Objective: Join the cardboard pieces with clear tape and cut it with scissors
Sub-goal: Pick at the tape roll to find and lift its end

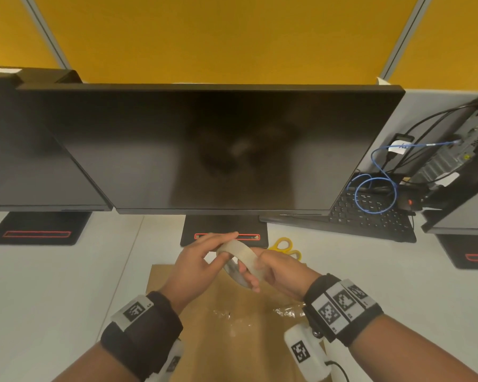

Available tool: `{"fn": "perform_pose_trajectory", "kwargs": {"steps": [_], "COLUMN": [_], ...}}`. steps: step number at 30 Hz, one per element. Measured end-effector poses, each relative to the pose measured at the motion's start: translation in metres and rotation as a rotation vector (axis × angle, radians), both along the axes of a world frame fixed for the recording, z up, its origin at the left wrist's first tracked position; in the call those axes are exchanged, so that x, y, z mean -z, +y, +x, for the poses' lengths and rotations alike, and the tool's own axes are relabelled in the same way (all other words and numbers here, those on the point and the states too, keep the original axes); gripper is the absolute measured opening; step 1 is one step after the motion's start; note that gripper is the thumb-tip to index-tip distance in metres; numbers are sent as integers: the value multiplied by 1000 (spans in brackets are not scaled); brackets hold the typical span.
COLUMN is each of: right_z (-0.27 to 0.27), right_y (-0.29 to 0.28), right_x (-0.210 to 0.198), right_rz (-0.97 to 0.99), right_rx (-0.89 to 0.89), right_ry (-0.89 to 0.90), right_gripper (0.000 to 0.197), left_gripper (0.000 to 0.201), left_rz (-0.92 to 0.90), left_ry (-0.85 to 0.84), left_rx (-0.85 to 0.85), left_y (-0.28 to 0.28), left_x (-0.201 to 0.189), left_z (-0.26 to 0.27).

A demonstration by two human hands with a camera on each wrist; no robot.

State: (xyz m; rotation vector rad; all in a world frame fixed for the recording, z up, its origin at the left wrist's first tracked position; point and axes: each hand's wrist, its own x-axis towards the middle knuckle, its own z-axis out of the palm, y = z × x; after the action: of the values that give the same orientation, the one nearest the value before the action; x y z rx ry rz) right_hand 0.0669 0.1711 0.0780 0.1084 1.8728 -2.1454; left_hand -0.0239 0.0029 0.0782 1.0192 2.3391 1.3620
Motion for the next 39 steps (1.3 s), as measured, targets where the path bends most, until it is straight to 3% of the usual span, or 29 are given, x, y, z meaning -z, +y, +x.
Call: {"fn": "perform_pose_trajectory", "kwargs": {"steps": [4,9,16,21,28,35,39], "right_z": [0,1,-4,-4,-3,0,-3], "right_y": [3,5,6,1,0,-2,0], "right_x": [0,1,5,8,14,6,8], "right_rz": [-7,46,48,48,-65,-9,-45], "right_rx": [-17,-57,-35,-54,-30,-4,-3], "right_ry": [10,-17,-89,-171,-154,-162,-85], "right_gripper": [28,29,37,48,42,45,31], "left_gripper": [52,53,41,35,32,33,33], "left_rz": [13,-13,-109,-138,-135,-110,-77], "left_ry": [-35,87,393,574,533,462,360], "left_rx": [6,61,82,249,286,288,242], "left_y": [1,1,3,2,1,2,1], "left_x": [2,-1,1,0,-5,-8,-7], "left_z": [-1,-1,-3,-5,-4,-4,-5]}}
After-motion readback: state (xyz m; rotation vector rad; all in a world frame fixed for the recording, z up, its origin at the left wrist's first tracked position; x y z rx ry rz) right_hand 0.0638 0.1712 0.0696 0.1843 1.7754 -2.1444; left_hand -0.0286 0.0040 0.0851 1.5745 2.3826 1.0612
